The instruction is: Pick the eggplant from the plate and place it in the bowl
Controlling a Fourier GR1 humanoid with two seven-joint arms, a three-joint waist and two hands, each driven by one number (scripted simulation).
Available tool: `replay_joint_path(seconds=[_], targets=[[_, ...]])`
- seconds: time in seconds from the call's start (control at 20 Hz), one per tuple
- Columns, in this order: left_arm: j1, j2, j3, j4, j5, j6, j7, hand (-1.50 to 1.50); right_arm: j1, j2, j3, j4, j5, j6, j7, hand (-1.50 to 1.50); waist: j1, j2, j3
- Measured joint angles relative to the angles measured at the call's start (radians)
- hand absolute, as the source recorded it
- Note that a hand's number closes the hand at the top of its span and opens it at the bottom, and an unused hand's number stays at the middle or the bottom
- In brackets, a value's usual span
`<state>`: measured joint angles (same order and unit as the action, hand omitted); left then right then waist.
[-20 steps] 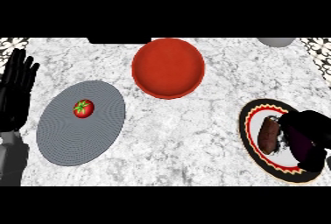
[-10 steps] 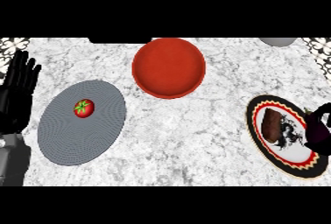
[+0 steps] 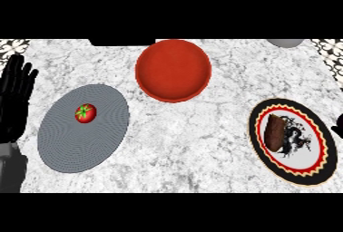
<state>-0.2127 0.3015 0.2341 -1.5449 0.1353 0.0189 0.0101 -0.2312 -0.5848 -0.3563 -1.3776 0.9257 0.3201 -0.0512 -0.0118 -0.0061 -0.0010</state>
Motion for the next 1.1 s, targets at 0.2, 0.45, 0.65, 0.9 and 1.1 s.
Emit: replay_joint_path(seconds=[0.2,0.45,0.65,0.9,1.1], targets=[[0.001,-0.002,0.004,0.013,0.000,-0.004,-0.014,0.00,-0.027,0.008,-0.028,-0.157,-0.078,0.060,0.016,1.50,-0.001,0.000,0.000],[-0.013,-0.001,0.003,0.015,-0.004,-0.002,-0.006,0.00,-0.128,0.064,-0.046,-0.315,-0.205,0.166,0.117,1.50,0.003,0.000,0.000],[-0.034,0.000,0.002,0.031,-0.002,-0.006,0.000,0.00,-0.243,0.138,-0.033,-0.382,-0.303,0.238,0.248,1.50,0.009,0.002,-0.001],[-0.026,-0.013,-0.010,0.035,-0.010,-0.011,-0.018,0.00,-0.412,0.228,0.038,-0.413,-0.360,0.293,0.465,1.50,0.017,0.003,0.000],[-0.024,-0.017,-0.010,0.030,-0.015,-0.006,-0.019,0.00,-0.551,0.272,0.090,-0.337,-0.368,0.284,0.569,1.50,0.021,0.005,0.000]])
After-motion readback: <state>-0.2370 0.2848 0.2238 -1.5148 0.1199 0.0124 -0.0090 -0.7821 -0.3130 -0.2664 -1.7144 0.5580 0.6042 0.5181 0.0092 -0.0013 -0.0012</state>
